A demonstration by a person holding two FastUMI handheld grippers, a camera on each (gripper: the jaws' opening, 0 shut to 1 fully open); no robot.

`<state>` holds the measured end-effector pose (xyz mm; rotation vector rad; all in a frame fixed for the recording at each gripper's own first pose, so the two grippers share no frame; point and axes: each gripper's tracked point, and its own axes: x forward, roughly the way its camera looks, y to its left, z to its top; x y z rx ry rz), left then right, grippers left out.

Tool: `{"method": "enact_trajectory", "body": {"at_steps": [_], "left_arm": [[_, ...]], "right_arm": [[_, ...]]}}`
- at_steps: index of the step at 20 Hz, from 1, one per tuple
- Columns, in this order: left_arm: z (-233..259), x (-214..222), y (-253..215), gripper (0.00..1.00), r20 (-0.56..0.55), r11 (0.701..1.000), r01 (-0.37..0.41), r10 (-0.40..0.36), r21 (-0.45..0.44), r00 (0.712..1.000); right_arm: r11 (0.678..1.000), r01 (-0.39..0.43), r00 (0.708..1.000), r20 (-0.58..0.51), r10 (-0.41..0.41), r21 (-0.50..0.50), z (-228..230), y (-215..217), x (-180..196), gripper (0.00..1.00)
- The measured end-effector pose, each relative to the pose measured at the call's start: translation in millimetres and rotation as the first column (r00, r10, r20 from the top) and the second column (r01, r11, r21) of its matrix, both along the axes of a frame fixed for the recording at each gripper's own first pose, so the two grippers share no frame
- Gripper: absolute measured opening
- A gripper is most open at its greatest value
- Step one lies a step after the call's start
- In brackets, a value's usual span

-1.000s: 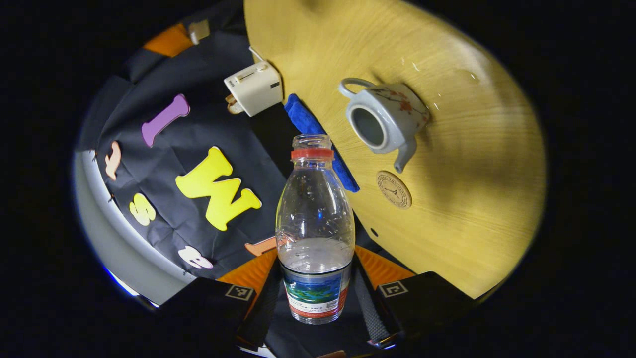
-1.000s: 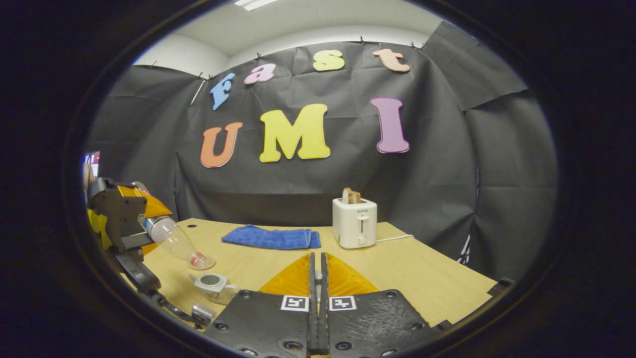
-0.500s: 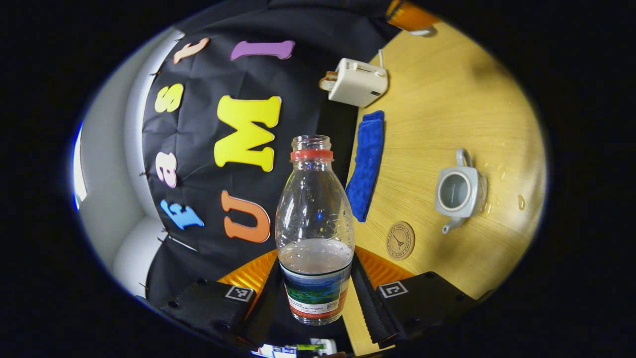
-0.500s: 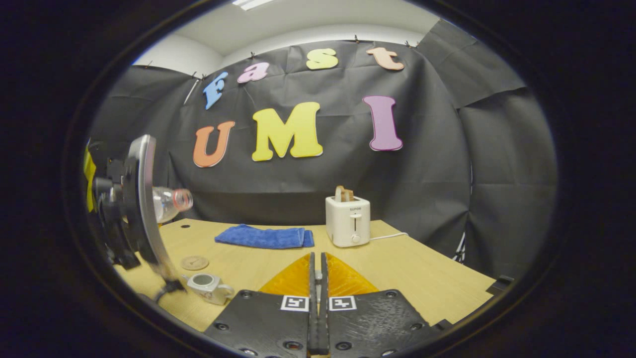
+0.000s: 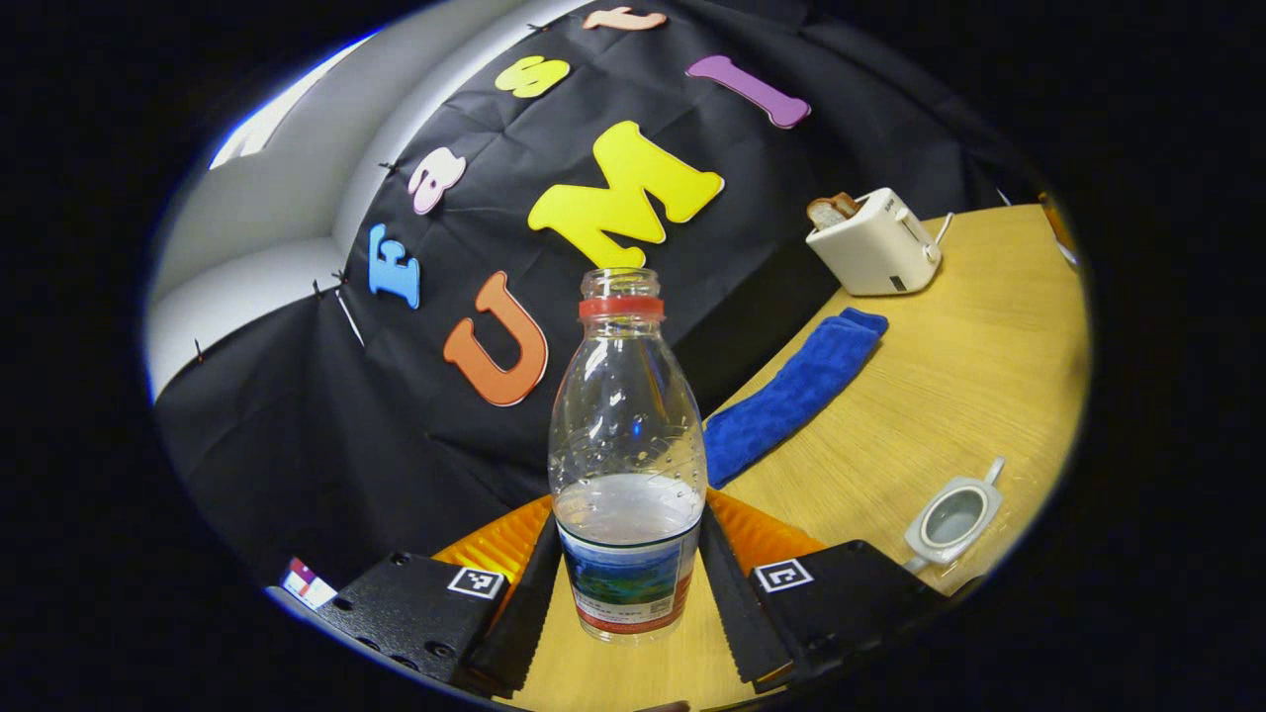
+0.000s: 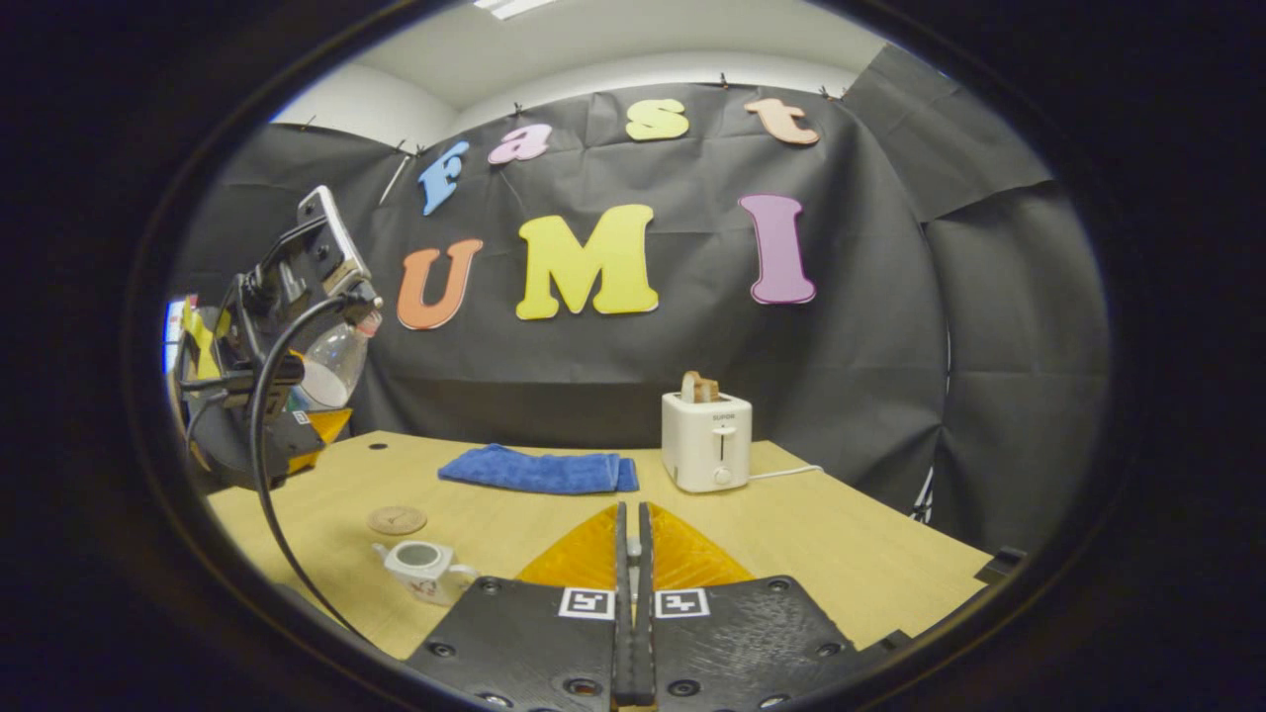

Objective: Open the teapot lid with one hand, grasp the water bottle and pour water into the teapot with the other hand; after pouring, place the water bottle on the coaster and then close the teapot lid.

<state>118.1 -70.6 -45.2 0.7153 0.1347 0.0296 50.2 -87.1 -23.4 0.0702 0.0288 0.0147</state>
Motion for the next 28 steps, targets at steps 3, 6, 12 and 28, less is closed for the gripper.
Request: {"method": "enact_trajectory", "body": {"at_steps": [3,6,12,28], "left_arm": [[-12.3,14.1,-11.3,0.77,0.012,0.989,0.046,-0.045,-0.14,0.999],[-20.2,22.9,-10.2,0.77,0.024,0.965,0.036,-0.031,-0.261,0.999],[-33.7,50.4,-20.6,0.79,0.024,0.828,0.085,-0.086,-0.554,0.996],[-77.4,80.3,1.9,0.81,0.047,0.745,0.127,-0.127,-0.655,0.991]], "right_arm": [[1.0,0.003,1.0,-0.01,-0.003,-0.017,-5.8,2.9,2.6,0.0],[1.0,0.007,1.0,-0.015,-0.007,-0.021,-10.2,4.0,4.6,0.0],[1.0,0.016,1.0,-0.022,-0.016,-0.007,-21.1,7.9,9.7,0.0],[0.997,0.064,0.998,-0.014,-0.065,-0.049,-46.4,17.0,21.1,0.0]]}}
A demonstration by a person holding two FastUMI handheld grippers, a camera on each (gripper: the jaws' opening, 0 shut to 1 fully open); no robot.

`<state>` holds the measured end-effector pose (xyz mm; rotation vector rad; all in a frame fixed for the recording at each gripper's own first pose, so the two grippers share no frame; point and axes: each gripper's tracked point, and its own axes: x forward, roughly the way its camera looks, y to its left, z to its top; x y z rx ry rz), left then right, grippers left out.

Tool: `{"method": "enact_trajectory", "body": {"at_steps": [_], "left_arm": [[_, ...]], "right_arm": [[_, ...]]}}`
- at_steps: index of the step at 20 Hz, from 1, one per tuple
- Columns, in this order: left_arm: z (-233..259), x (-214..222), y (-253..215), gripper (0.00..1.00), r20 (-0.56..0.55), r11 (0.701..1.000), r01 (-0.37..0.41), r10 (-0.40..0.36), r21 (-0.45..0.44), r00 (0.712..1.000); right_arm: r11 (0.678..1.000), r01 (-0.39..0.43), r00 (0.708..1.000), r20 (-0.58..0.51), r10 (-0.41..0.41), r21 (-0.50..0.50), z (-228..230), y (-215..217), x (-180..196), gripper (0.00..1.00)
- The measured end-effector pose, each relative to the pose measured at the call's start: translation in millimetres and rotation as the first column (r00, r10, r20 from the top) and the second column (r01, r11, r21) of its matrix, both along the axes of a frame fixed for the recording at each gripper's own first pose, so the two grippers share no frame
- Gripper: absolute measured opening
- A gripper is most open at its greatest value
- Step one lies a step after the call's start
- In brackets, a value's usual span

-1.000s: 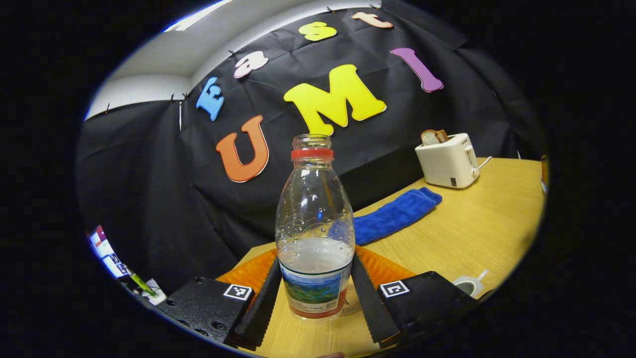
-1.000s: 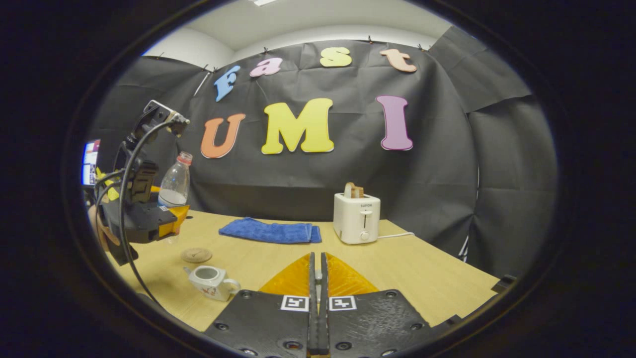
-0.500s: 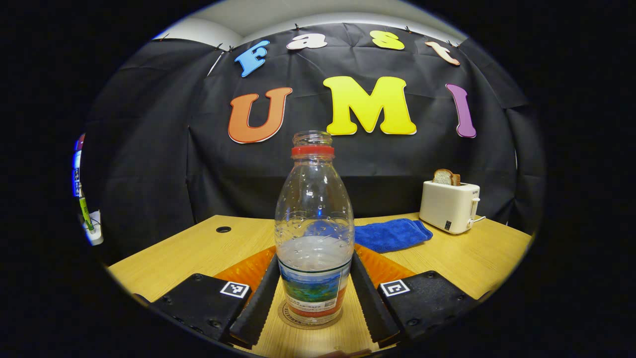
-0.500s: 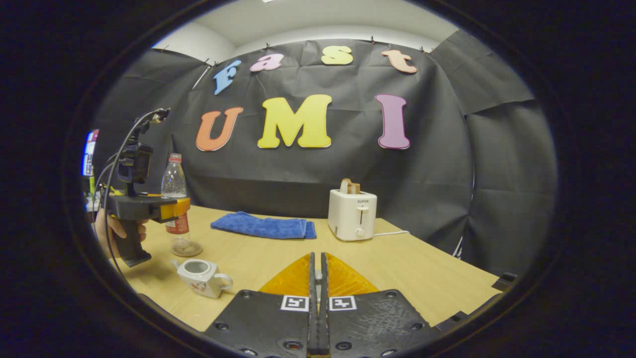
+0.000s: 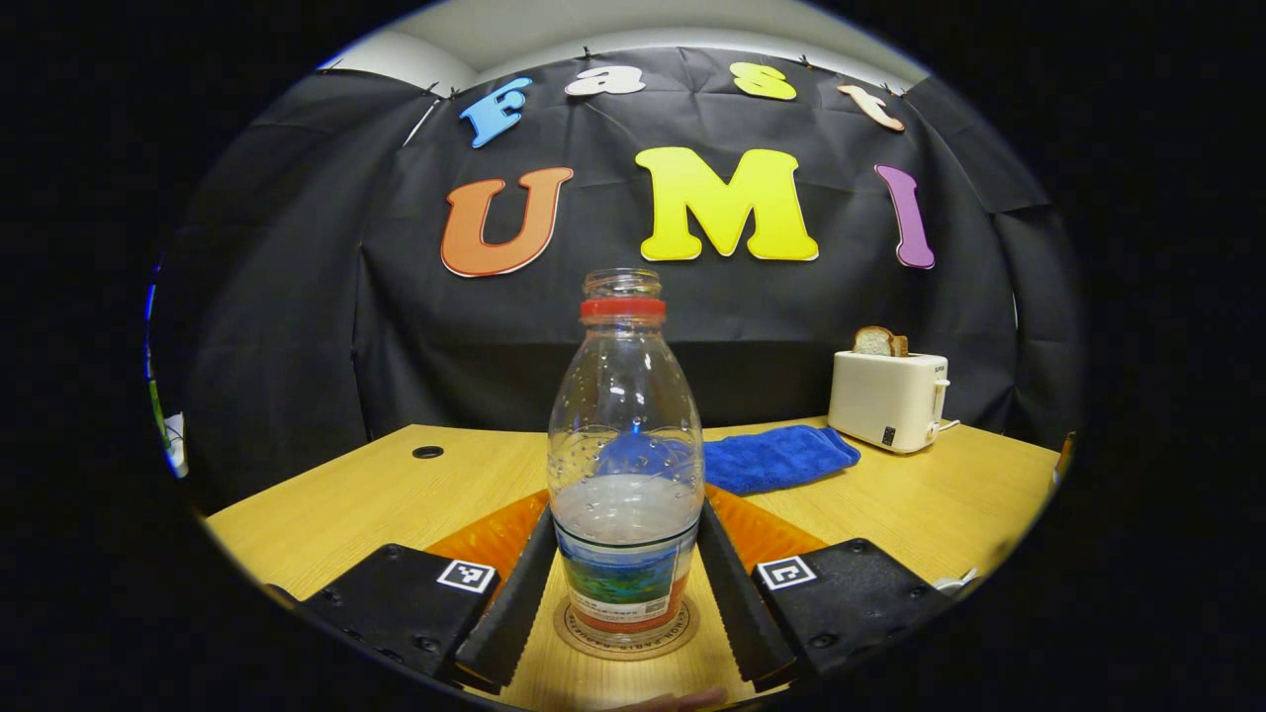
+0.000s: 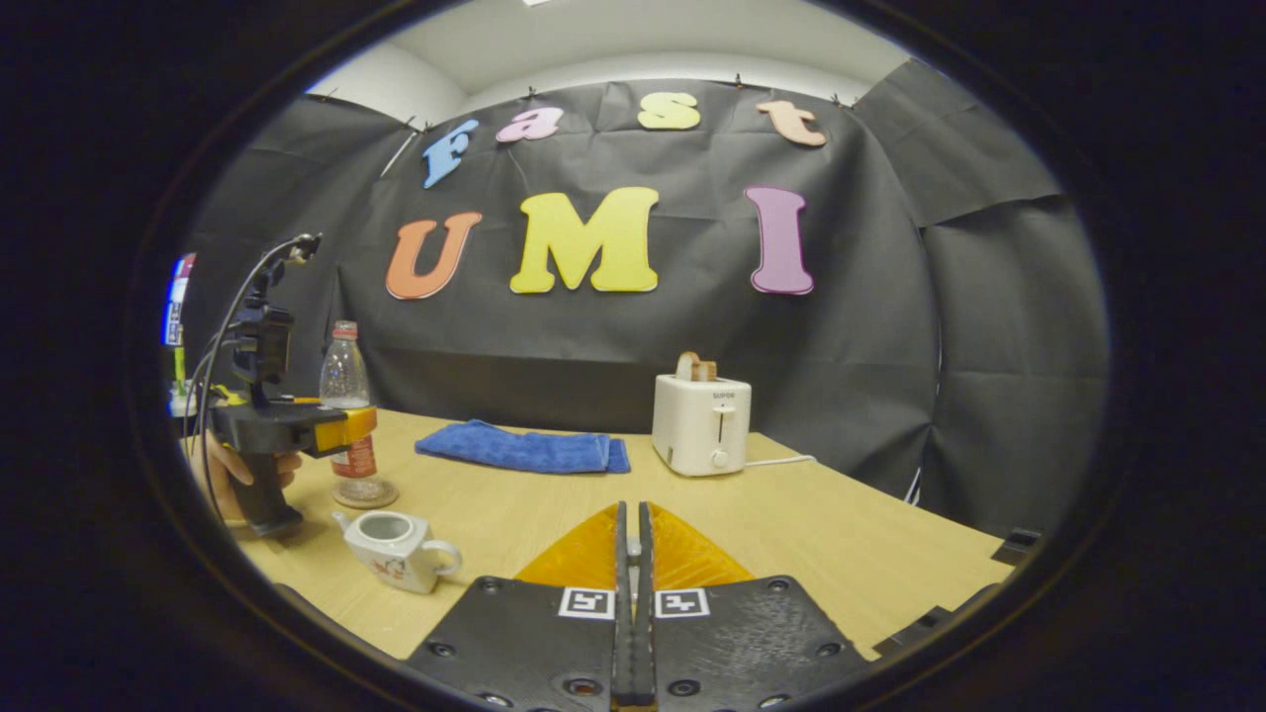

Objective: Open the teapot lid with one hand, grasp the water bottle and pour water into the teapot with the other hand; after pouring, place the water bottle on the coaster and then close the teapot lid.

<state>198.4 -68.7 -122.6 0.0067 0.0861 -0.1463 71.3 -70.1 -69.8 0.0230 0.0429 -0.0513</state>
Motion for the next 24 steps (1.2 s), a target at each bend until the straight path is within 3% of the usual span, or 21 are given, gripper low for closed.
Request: {"method": "enact_trajectory", "body": {"at_steps": [4,7,13,24], "left_arm": [[-4.5,-3.1,2.5,0.81,-0.01,1.0,0.008,-0.008,0.0,1.0],[-7.7,-9.7,0.6,0.9,-0.016,0.999,0.035,-0.035,-0.009,0.999],[-19.3,-32.3,3.6,0.92,-0.022,0.998,0.051,-0.05,0.028,0.998],[12.0,-95.0,22.5,0.92,-0.01,0.999,0.018,-0.018,0.032,1.0]], "right_arm": [[1.0,-0.004,1.0,-0.017,0.004,0.0,-3.7,1.4,1.1,0.0],[1.0,-0.009,1.0,-0.015,0.009,0.0,-2.3,3.3,0.2,0.0],[0.999,-0.043,0.999,-0.024,0.043,0.0,-3.9,16.9,-2.4,0.0],[0.996,-0.091,0.996,-0.017,0.091,-0.019,12.9,44.5,-18.4,0.01]]}}
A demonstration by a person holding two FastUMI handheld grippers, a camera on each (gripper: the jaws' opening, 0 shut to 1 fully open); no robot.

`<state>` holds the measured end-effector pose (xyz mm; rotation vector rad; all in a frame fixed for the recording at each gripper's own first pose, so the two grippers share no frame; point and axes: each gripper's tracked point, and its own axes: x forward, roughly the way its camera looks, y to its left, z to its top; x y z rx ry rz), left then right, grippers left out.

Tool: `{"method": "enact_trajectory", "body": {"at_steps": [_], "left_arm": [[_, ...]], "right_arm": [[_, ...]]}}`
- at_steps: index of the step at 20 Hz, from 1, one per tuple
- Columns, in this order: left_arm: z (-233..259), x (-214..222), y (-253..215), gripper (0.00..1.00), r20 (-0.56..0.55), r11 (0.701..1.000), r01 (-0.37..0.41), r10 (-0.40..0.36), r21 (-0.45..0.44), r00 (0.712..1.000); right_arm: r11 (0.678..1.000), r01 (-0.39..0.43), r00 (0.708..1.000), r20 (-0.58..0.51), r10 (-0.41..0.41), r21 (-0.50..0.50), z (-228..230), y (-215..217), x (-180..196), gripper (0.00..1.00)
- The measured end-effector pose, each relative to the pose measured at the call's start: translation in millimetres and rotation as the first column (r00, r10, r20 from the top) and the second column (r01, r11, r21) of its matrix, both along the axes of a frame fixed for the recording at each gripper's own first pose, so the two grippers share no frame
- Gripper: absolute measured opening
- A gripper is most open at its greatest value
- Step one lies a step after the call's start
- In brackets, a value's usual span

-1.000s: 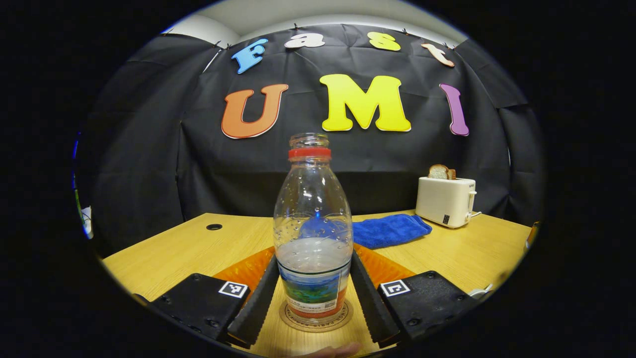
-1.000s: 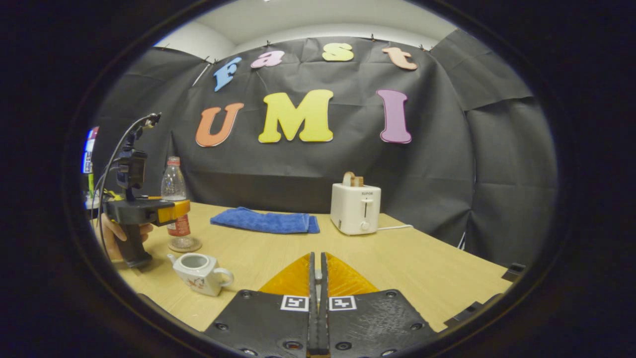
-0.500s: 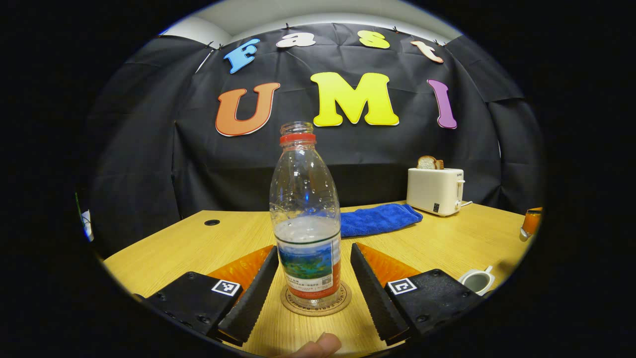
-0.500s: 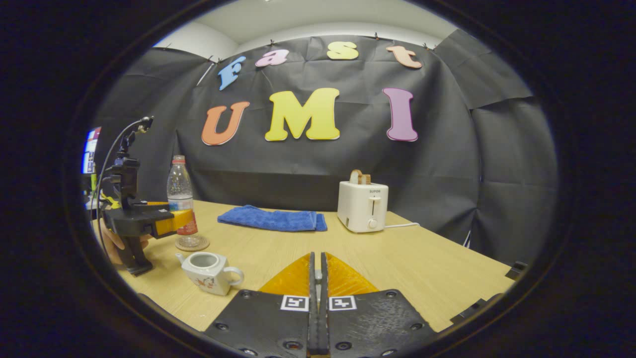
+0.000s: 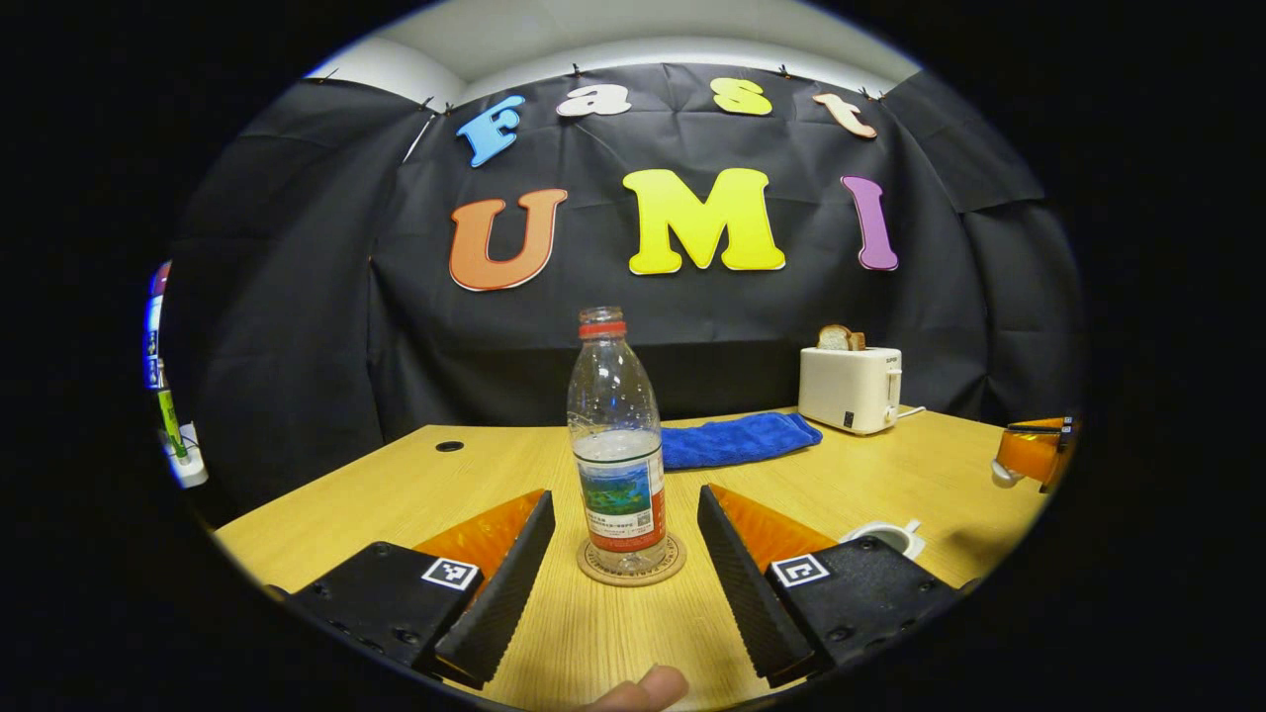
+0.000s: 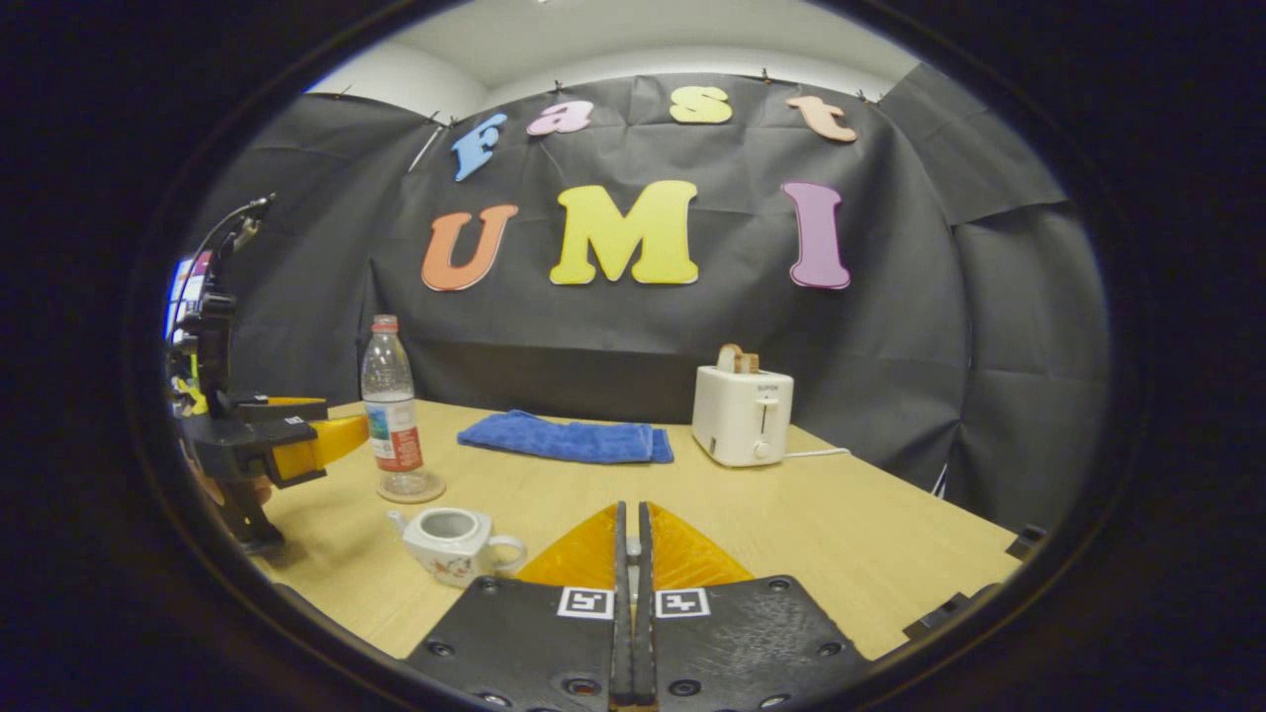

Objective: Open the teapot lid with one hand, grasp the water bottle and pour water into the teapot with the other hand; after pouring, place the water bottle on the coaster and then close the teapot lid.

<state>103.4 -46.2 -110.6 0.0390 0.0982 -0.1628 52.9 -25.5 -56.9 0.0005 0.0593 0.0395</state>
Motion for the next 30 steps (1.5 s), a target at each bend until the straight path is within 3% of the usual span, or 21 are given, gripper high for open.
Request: {"method": "enact_trajectory", "body": {"at_steps": [5,10,13,19,23,30], "left_arm": [[10.5,-40.7,14.1,0.91,-0.037,0.994,-0.013,0.009,-0.111,0.999],[40.0,-60.8,45.4,0.92,-0.036,0.999,-0.043,0.043,-0.005,0.998],[65.8,-74.8,57.9,0.91,-0.014,0.998,-0.052,0.051,-0.028,0.999],[97.9,-95.5,93.1,0.91,0.017,0.994,-0.067,0.069,-0.088,0.997],[114.0,-108.7,106.8,0.92,0.049,0.994,-0.11,0.111,-0.021,0.993],[127.7,-124.7,94.7,0.91,0.082,0.996,-0.086,0.084,0.027,0.993]], "right_arm": [[1.0,-0.029,1.0,-0.009,0.029,-0.011,11.0,7.8,3.3,0.0],[0.995,-0.098,0.994,-0.054,0.099,0.016,8.3,38.5,14.8,0.0],[0.987,-0.16,0.985,-0.068,0.161,0.016,6.6,67.5,17.7,0.0],[0.979,-0.2,0.971,-0.131,0.202,0.026,-5.1,102.6,26.7,0.0],[0.979,-0.203,0.968,-0.142,0.206,0.034,-9.1,114.1,38.3,0.0],[0.974,-0.222,0.965,-0.131,0.225,0.035,-8.2,129.0,45.0,0.04]]}}
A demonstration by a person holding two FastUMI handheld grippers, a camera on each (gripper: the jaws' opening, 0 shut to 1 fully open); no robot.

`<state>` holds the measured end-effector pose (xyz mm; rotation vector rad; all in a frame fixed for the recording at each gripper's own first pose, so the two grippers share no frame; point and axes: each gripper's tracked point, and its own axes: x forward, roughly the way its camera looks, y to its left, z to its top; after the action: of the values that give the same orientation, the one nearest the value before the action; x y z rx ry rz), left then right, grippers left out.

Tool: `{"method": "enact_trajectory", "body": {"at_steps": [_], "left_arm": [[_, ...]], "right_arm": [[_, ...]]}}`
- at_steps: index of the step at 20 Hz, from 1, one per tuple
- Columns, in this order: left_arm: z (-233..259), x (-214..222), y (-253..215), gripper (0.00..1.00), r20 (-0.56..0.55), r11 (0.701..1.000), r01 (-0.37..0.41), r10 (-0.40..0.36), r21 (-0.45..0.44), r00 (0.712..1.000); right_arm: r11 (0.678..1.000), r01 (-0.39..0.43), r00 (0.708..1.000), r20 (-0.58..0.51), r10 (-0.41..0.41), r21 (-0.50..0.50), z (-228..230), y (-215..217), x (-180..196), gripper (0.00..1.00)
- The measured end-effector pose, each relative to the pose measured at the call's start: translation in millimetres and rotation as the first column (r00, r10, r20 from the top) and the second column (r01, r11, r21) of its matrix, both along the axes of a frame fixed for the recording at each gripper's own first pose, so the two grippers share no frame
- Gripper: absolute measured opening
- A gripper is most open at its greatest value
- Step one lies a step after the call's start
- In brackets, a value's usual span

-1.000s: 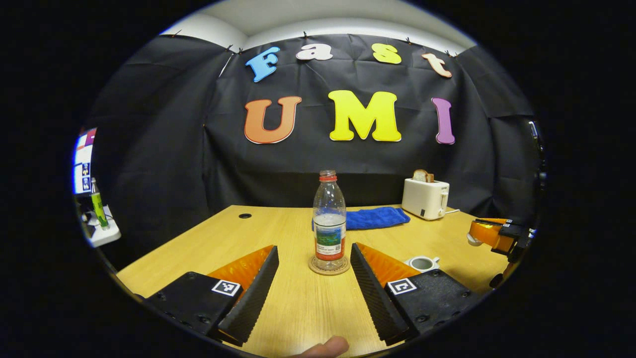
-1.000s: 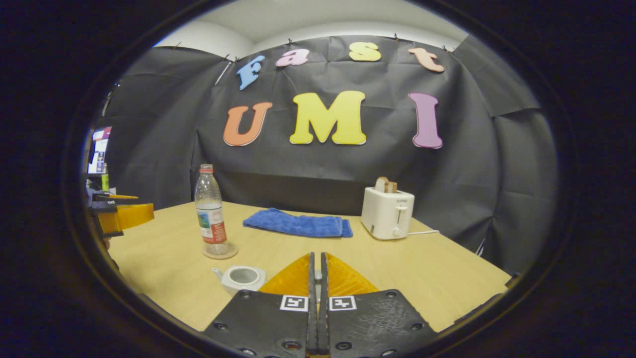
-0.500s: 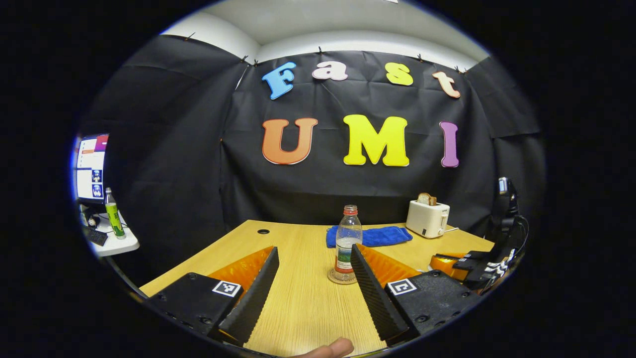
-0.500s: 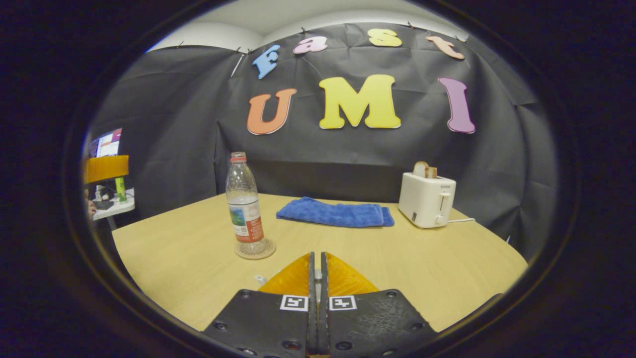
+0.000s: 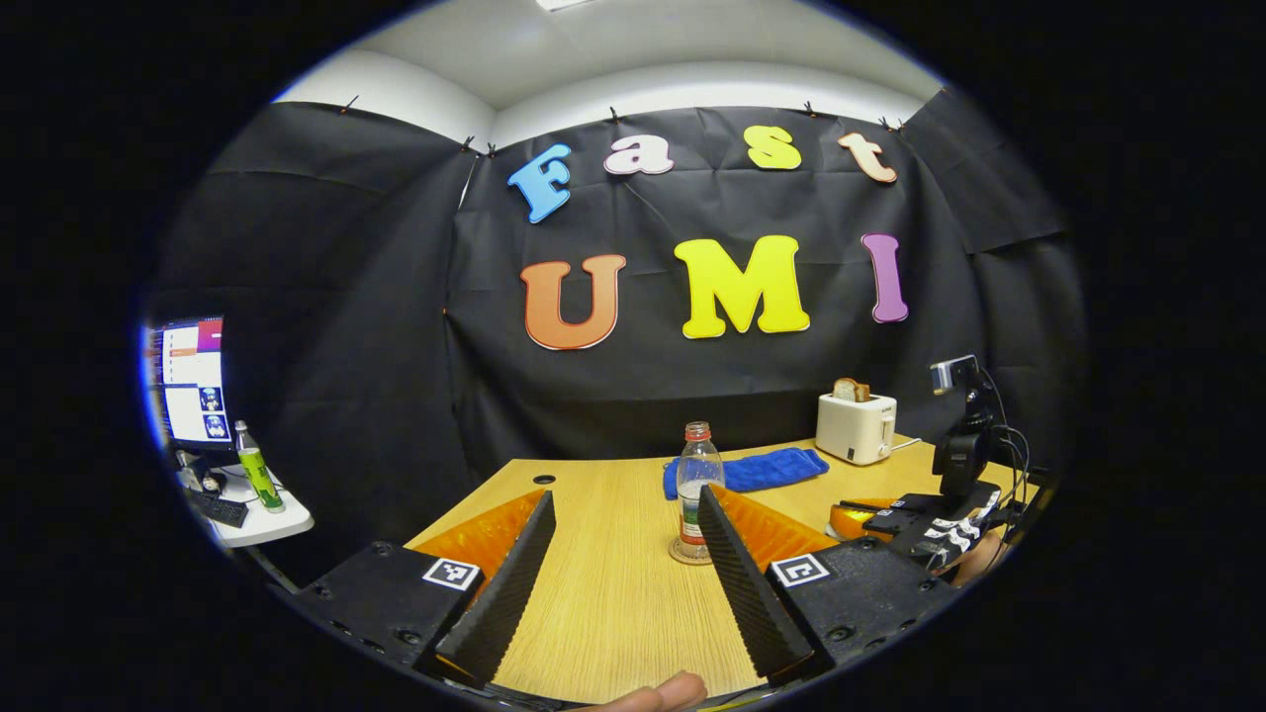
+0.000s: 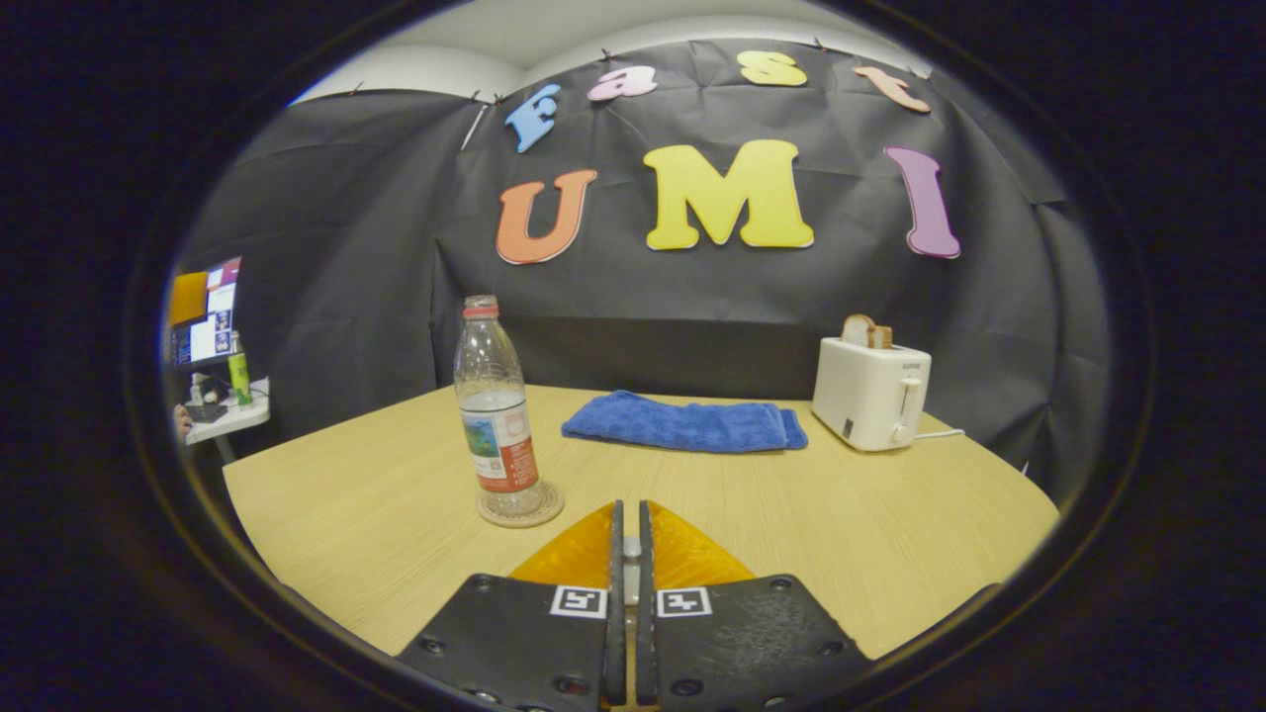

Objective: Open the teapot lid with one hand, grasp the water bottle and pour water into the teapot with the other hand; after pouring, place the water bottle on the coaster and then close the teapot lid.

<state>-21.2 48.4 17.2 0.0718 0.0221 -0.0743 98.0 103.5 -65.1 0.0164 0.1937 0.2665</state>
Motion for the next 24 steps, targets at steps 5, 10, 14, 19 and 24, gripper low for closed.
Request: {"method": "enact_trajectory", "body": {"at_steps": [5,10,14,19,24], "left_arm": [[-7.3,3.4,0.2,0.91,-0.02,1.0,-0.002,0.003,0.007,1.0],[-16.4,8.0,8.6,0.91,-0.05,1.0,-0.021,0.021,-0.004,0.999],[-19.0,9.6,13.4,0.91,-0.061,0.999,-0.037,0.036,-0.009,0.997],[-18.0,10.1,10.4,0.91,-0.058,0.999,-0.034,0.033,-0.012,0.998],[-13.3,9.9,8.5,0.91,-0.051,0.998,-0.052,0.051,-0.026,0.997]], "right_arm": [[1.0,-0.002,1.0,-0.021,0.002,-0.006,-8.2,0.9,4.2,0.04],[1.0,-0.003,1.0,0.025,0.003,-0.006,2.2,3.0,1.4,0.07],[1.0,0.012,1.0,0.02,-0.012,-0.007,3.2,-0.6,-0.1,0.06],[0.997,0.072,0.996,0.06,-0.07,-0.033,19.5,-28.3,-16.9,0.2],[0.99,0.138,0.983,0.12,-0.136,-0.009,58.3,-74.7,-47.8,0.41]]}}
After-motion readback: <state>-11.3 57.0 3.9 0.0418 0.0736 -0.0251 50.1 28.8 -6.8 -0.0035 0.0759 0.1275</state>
